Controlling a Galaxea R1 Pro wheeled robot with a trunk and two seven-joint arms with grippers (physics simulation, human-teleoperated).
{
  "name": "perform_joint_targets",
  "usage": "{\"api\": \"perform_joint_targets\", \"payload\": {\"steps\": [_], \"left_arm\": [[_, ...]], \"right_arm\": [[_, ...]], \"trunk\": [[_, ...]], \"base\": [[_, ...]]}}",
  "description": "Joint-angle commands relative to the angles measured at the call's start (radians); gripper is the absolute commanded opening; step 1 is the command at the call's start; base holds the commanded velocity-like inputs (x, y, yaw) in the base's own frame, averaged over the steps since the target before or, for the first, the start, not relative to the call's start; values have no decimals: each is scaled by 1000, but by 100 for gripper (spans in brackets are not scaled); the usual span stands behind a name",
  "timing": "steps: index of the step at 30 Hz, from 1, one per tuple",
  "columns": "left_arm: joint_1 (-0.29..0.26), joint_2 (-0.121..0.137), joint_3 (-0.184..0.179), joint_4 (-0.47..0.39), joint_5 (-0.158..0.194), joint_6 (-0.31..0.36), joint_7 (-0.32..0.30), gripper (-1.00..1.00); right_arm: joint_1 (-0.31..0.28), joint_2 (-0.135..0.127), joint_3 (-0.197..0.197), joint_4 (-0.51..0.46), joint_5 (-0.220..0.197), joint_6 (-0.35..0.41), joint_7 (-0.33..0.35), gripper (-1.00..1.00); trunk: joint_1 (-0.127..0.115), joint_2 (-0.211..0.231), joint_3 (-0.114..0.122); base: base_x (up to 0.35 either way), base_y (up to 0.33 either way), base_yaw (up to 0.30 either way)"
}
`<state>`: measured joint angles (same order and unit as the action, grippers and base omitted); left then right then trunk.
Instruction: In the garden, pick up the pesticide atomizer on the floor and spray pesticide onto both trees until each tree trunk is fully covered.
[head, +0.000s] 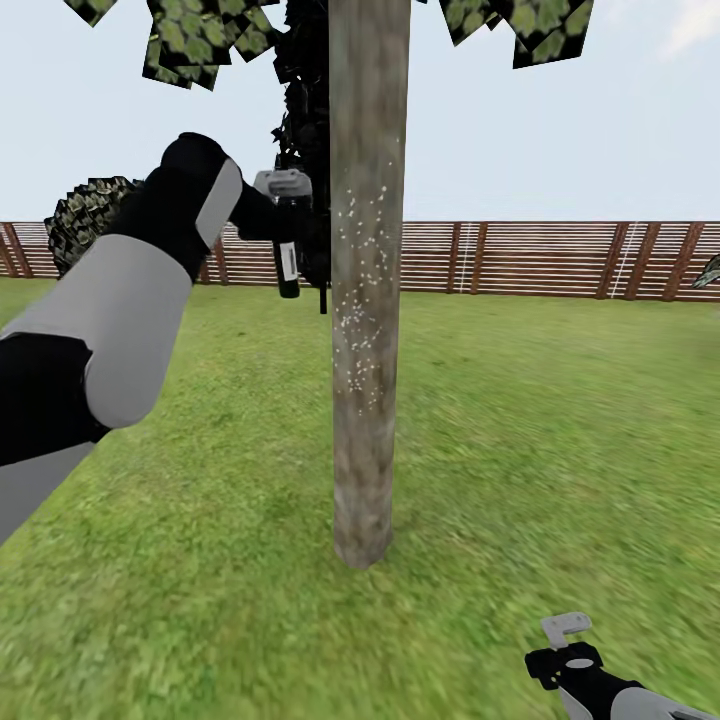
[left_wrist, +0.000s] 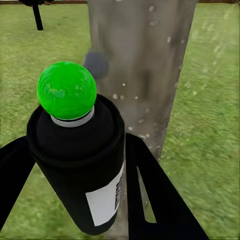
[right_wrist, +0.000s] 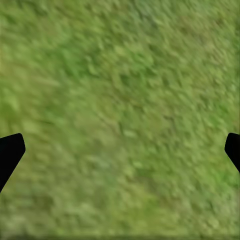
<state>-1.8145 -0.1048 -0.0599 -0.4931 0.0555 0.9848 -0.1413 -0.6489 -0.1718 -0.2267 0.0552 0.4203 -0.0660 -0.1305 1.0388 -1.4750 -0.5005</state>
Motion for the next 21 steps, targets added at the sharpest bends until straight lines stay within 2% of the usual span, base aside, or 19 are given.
{"api": "perform_joint_targets", "payload": {"steps": [1, 4, 5, 9, 14, 18, 19, 21], "left_arm": [[-1, 0, 0, 20, 1, -1, 1, -100], [-1, 1, 1, 72, 1, -2, 4, -100], [-1, 9, 2, 101, 1, -2, 4, -100], [-1, 26, 5, 118, 1, -3, 5, -100], [-1, 49, 6, 187, 1, -6, 6, -100], [-1, 75, 6, 215, 1, -19, 5, -100], [-1, 79, 6, 235, 1, -25, 5, -100], [-1, 82, 6, 329, 1, -84, 5, -100]], "right_arm": [[0, 0, 0, 0, 0, 0, 0, 100], [0, 0, 0, 0, 0, 0, 0, 100], [0, 0, 0, 0, 0, 0, -1, 100], [0, -1, 0, 0, 0, 0, -1, 100], [0, -1, 0, 0, 0, 0, -1, 100], [0, -2, 0, 0, 0, 0, 0, 100], [0, -2, 0, 0, 0, 0, 0, 100], [0, -2, 0, 0, 0, 0, 0, 100]], "trunk": [[0, 0, 0], [0, 0, 0], [0, 0, 0], [0, 0, 0], [0, 0, 0], [0, 0, 0], [0, 0, 0], [0, 0, 0]], "base": [[0, 0, 0], [0, 0, 0], [0, 0, 0], [0, 0, 0], [0, 0, 0], [0, 0, 0], [0, 0, 0], [0, 0, 0]]}}
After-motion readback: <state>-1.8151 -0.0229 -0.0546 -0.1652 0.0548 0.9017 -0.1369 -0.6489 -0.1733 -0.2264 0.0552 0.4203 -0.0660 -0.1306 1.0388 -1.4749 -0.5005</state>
